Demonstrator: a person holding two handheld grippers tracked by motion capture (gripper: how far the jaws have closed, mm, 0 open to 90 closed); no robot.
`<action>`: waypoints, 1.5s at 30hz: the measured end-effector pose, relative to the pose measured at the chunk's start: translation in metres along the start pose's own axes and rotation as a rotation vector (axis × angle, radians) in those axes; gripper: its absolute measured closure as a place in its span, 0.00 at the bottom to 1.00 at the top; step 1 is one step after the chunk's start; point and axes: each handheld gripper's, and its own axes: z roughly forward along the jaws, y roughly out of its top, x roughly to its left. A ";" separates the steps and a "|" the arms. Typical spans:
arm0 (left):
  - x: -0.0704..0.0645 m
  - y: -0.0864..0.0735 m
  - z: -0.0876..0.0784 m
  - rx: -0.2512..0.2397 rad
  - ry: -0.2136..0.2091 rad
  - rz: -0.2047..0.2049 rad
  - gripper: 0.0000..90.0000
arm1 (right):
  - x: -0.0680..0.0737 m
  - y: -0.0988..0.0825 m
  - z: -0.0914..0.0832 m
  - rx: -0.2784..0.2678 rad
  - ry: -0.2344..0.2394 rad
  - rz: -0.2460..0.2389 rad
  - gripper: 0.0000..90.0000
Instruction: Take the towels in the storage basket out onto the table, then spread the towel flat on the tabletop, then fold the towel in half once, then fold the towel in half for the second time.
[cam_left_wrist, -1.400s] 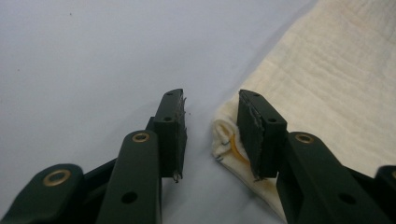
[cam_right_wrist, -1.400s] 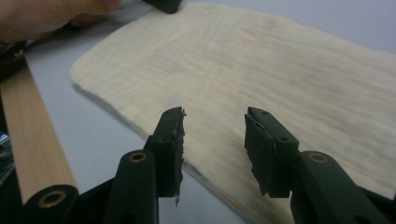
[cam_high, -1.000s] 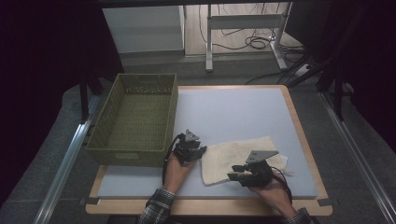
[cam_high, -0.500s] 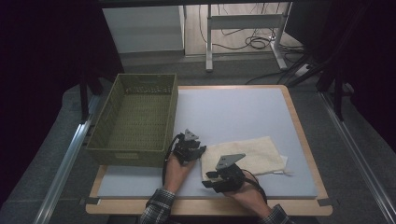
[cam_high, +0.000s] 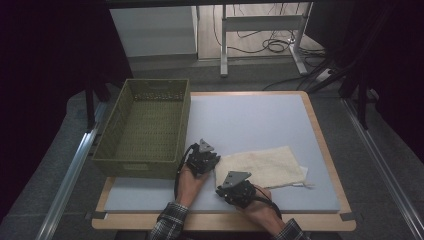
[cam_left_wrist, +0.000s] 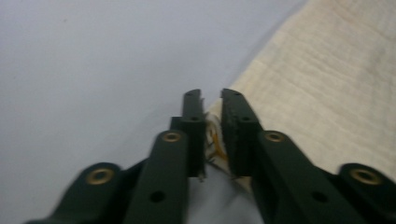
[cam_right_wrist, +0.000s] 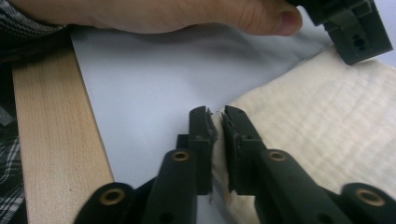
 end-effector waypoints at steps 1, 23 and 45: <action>-0.002 0.000 0.000 0.001 0.008 0.016 0.94 | -0.001 0.000 0.000 -0.003 0.010 0.015 0.93; -0.017 0.040 -0.009 -0.106 -0.043 -0.004 0.96 | -0.033 -0.009 -0.058 -0.169 0.064 0.152 0.93; -0.046 0.084 0.011 -0.140 -0.080 0.074 0.96 | -0.059 -0.038 -0.096 -0.224 -0.005 0.232 0.93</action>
